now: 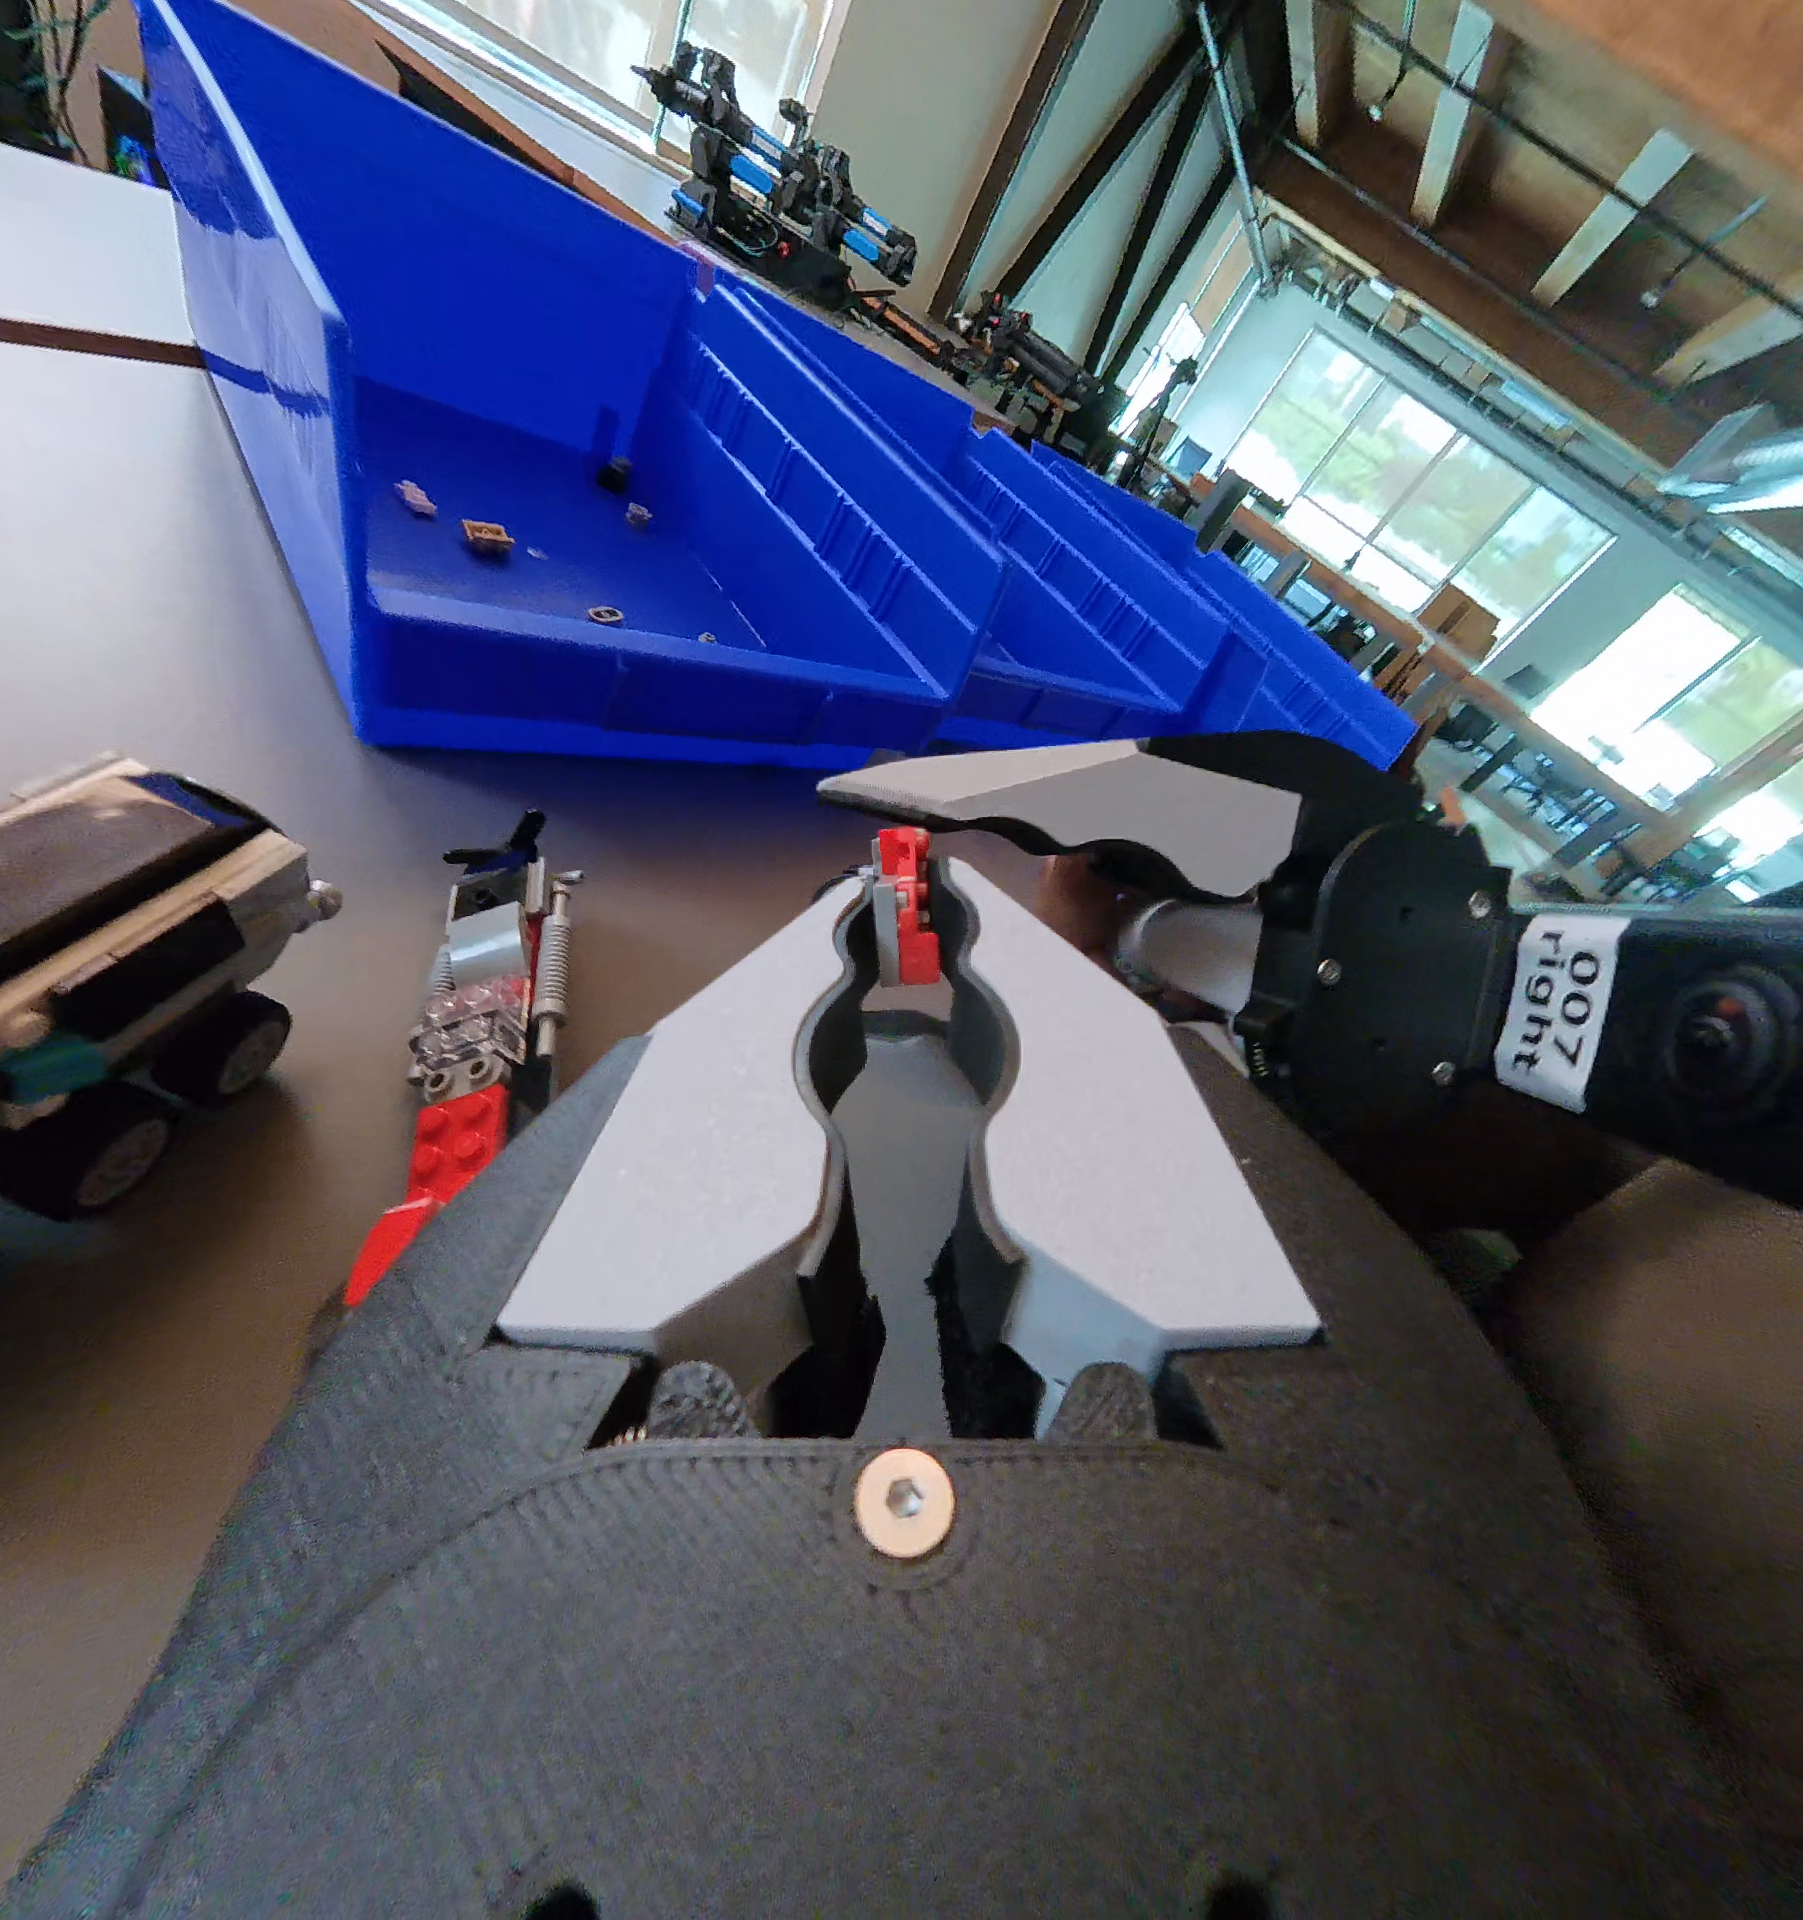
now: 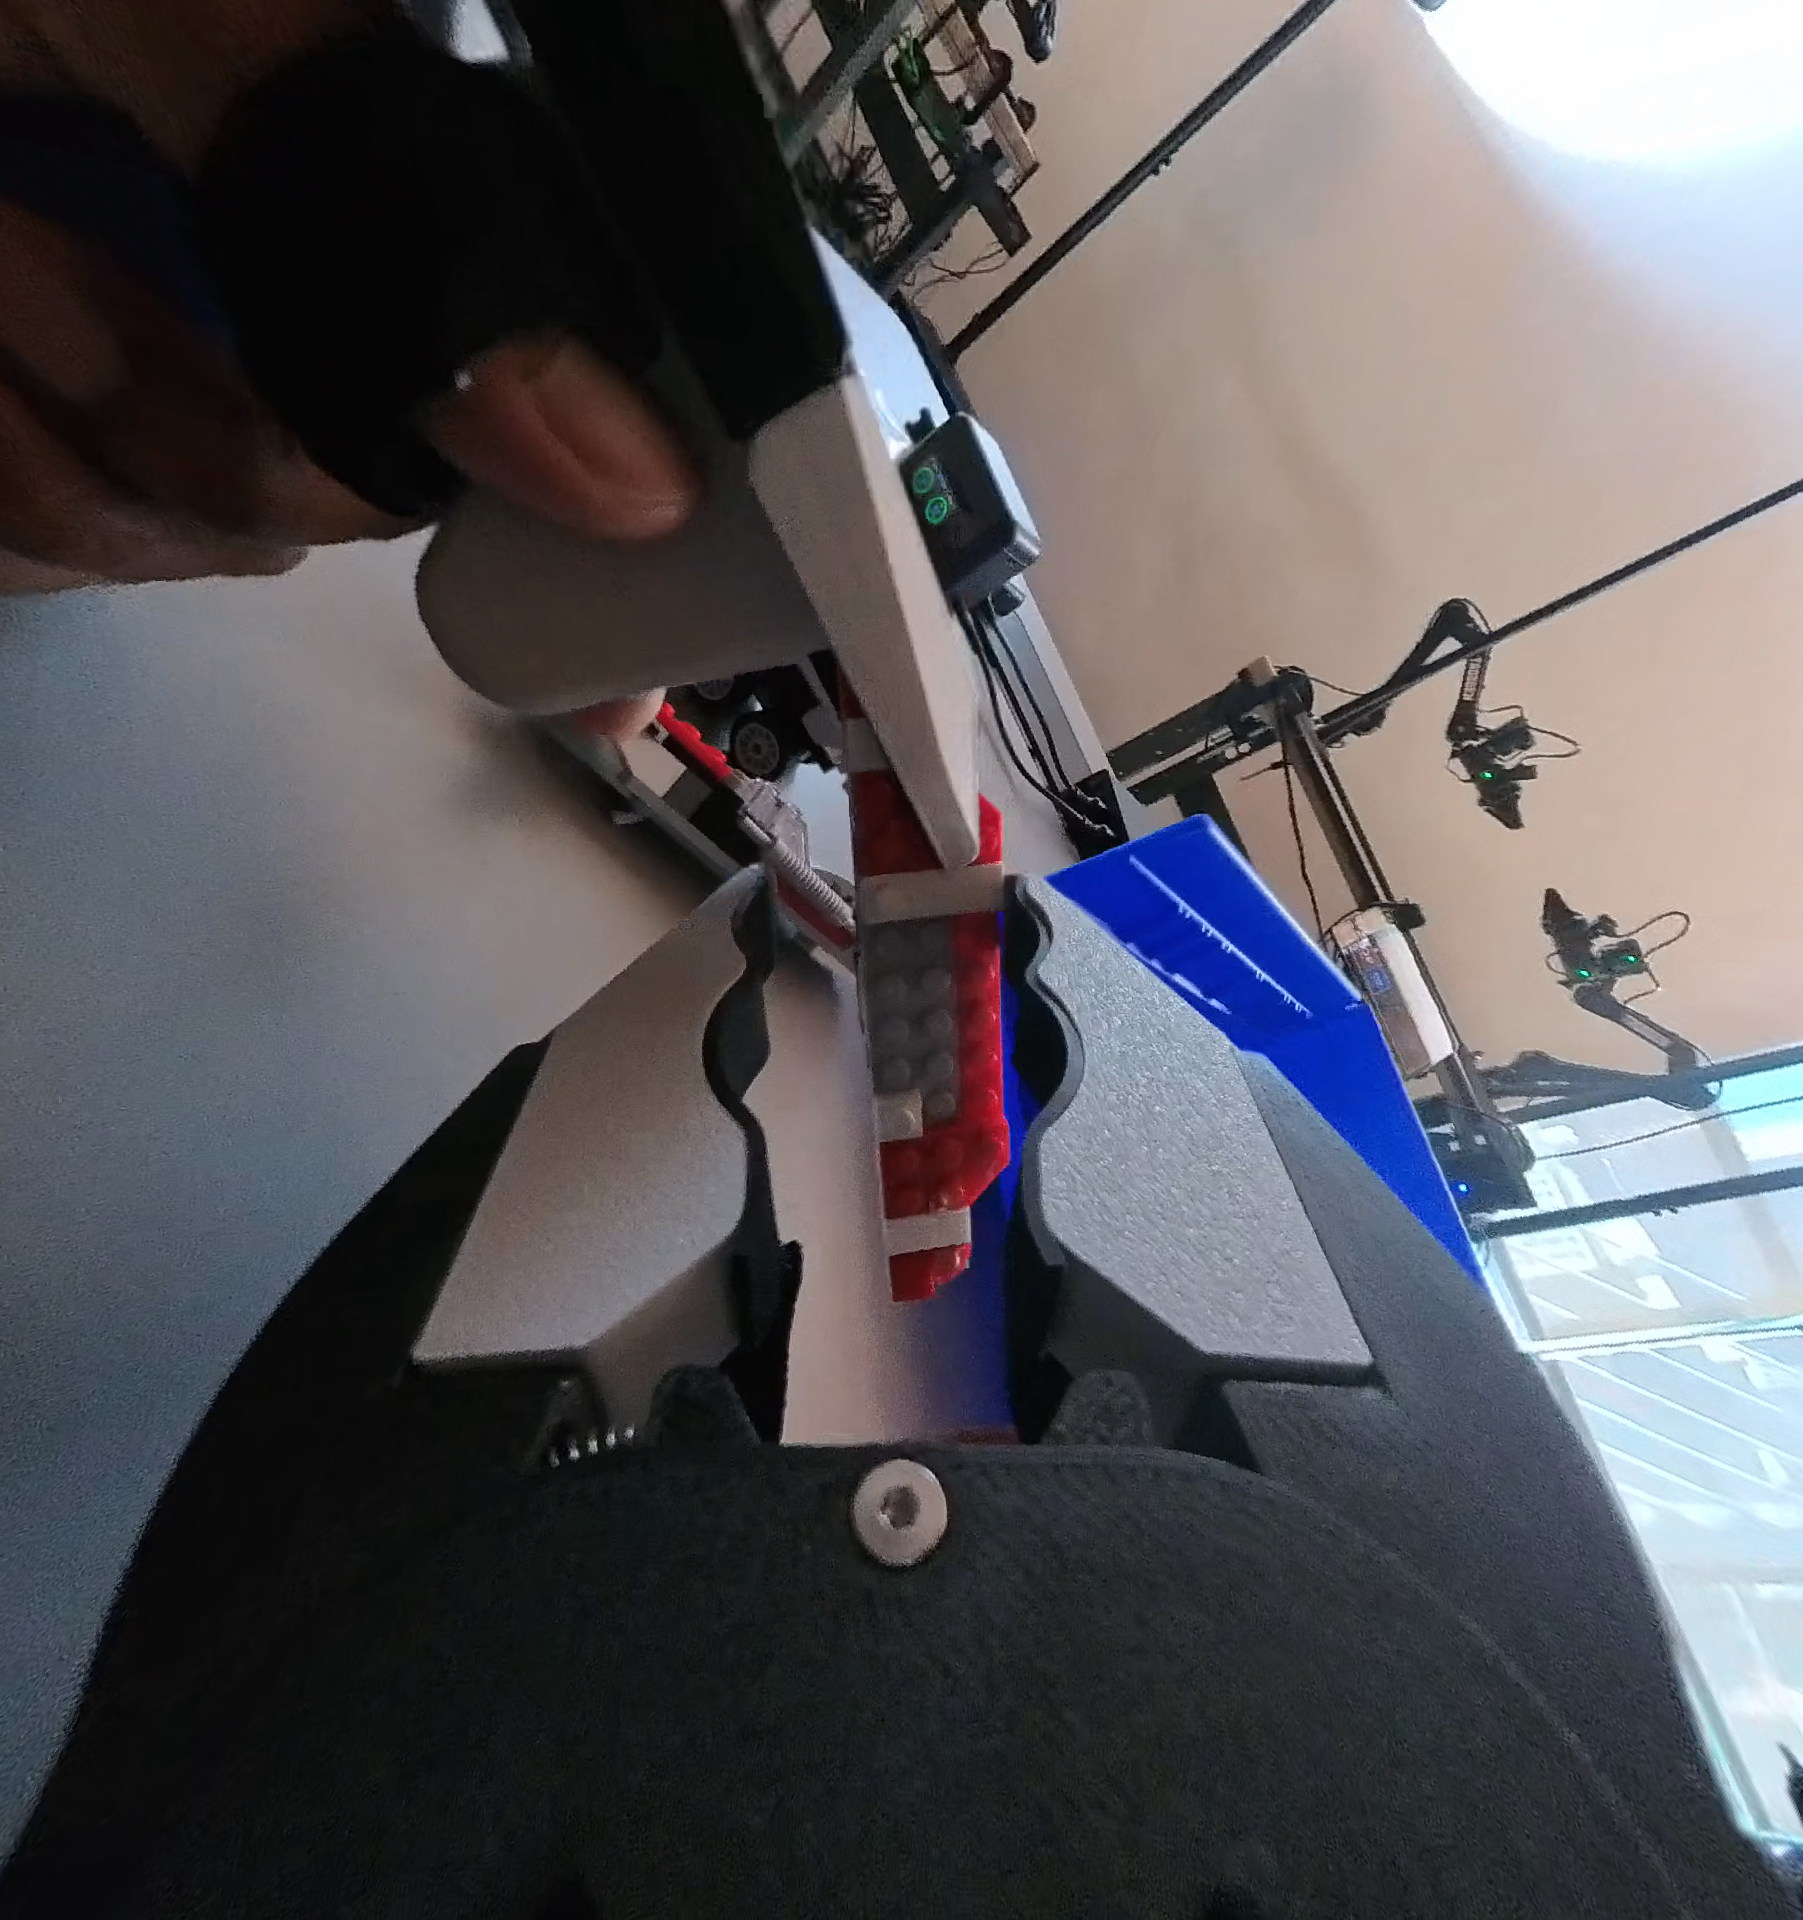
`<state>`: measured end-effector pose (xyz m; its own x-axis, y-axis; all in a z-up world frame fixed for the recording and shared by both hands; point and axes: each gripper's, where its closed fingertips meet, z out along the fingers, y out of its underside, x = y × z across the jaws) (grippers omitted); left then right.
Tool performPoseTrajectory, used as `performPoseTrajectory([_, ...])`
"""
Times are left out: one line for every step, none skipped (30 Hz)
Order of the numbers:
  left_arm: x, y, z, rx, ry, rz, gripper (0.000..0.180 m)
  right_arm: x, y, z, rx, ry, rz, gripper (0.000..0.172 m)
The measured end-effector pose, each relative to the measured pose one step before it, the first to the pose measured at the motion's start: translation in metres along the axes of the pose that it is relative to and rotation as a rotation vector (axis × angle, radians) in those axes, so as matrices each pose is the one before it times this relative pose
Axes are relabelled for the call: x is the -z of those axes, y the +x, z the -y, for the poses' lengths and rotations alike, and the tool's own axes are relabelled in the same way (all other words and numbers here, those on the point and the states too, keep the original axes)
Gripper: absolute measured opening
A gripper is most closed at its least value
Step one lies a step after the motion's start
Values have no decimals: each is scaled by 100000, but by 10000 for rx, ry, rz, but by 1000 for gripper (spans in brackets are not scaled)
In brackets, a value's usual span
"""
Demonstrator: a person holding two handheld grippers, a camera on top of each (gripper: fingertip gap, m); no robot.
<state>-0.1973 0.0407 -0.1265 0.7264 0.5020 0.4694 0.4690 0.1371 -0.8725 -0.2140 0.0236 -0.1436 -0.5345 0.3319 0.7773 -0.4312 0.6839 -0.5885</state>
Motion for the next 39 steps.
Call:
performPoseTrajectory([29, -45, 52, -243, -26, 53, 10, -75, 89, 67, 50, 15, 32, 44])
performPoseTrajectory([14, -14, 22, -225, -42, 46, 10, -115, 101, 32, 118, -15, 3, 44])
performPoseTrajectory([22, 21, 43, -212, -25, 33, 10, -136, 89, 61, 118, -4, 7, 44])
performPoseTrajectory([43, 62, 95, -176, 16, 23, 10, -131, 22, 88, 79, 13, 40, 43])
performPoseTrajectory([53, 49, 102, -135, 30, 17, 10, -109, -11, 152, 47, 49, 50, 41])
performPoseTrajectory([74, -16, 131, -90, 56, 34, 10, -89, 55, 164, 42, 56, -14, 40])
performPoseTrajectory([86, -55, 163, -35, 83, 16, 10, -102, 137, 115, 78, 35, -67, 40])
performPoseTrajectory([71, -78, 139, 19, 65, -12, 10, -125, 202, 82, 118, 15, -91, 37])
performPoseTrajectory([81, -101, 167, 44, 83, -12, 10, -144, 243, 104, 136, 21, -90, 34])
performPoseTrajectory([99, -109, 206, 6, 112, -8, 10, -183, 313, 149, 119, 45, -90, 30])
performPoseTrajectory([108, -161, 206, -33, 89, 34, 10, -220, 263, 163, 67, 52, -19, 27])
performPoseTrajectory([119, -212, 224, -39, 87, 68, 10, -239, 145, 168, -5, 48, 62, 27])
performPoseTrajectory([131, -186, 222, -55, 89, 69, 10, -251, 98, 169, -63, 70, 63, 27])
performPoseTrajectory([105, -171, 172, -67, 63, 67, 10, -211, 58, 164, -56, 86, 39, 27])
performPoseTrajectory([76, -137, 75, -41, 29, 56, 10, -172, 42, 108, 2, 89, 5, 27])
performPoseTrajectory([24, -84, 24, 2, 13, 45, 10, -102, 12, 51, 62, 85, -44, 27])
performPoseTrajectory([-9, -52, -63, 32, -13, 40, 10, -53, -21, -7, 113, 66, -89, 27])
performPoseTrajectory([-16, -24, -65, 76, 2, 3, 10, -3, -4, -1, 122, 70, -137, 27])
performPoseTrajectory([-10, 15, -55, 184, 19, -44, 10, 23, 2, -1, 109, 76, -163, 27])
performPoseTrajectory([-23, 6, -67, 294, 21, -79, 10, 33, 5, -13, 143, 66, -171, 27])
performPoseTrajectory([-31, -3, -64, 351, 33, -93, 10, 35, 15, -27, 196, 49, -168, 27])
performPoseTrajectory([-39, -43, -97, 325, 21, -70, 10, 7, -34, -58, 192, 17, -126, 27])
performPoseTrajectory([-34, -63, -100, 247, 2, -37, 10, -11, -61, -87, 136, -6, -75, 27])
performPoseTrajectory([-44, -69, -86, 196, 0, -29, 10, -15, -60, -82, 103, -12, -57, 27])
performPoseTrajectory([-34, -40, -83, 209, 7, -46, 10, -1, -56, -67, 111, -27, -52, 27])
performPoseTrajectory([-32, -30, -49, 242, 17, -68, 10, -5, -20, -57, 124, -38, -62, 27])
performPoseTrajectory([-22, 0, -25, 251, 34, -80, 11, 12, 12, -40, 123, -28, -72, 27])
performPoseTrajectory([-28, -25, -47, 225, 17, -57, 11, 5, -20, -42, 123, -19, -51, 27])
performPoseTrajectory([-25, -19, -64, 191, 11, -42, 11, 7, -33, -46, 133, -13, -48, 27])
performPoseTrajectory([-14, -18, -54, 140, 2, -40, 11, 28, -16, -34, 135, -10, -62, 27])
performPoseTrajectory([-4, 5, -28, 88, -1, -27, 11, 10, 1, -13, 121, -10, -63, 27])
performPoseTrajectory([2, 18, 9, 81, 20, -26, 11, 10, 34, 13, 99, -5, -65, 27])
performPoseTrajectory([5, 12, 8, 113, 23, -34, 11, 8, 39, 10, 92, -2, -61, 27])
performPoseTrajectory([2, 14, -13, 143, 19, -39, 11, 8, 25, 14, 89, -1, -46, 27])
performPoseTrajectory([11, 3, -8, 131, 6, -44, 11, 11, 3, 1, 64, 3, -38, 27])
performPoseTrajectory([10, -3, 5, 112, 8, -46, 11, 10, 19, 20, 36, 7, -36, 27])
performPoseTrajectory([12, -2, 8, 121, 14, -37, 11, 6, 10, 21, 36, 3, -31, 27])
performPoseTrajectory([20, -3, 11, 117, 22, -42, 11, -2, 15, 13, 49, 4, -33, 28])
performPoseTrajectory([6, 15, 10, 81, 6, -45, 11, -4, 16, 6, 38, 6, -29, 27])
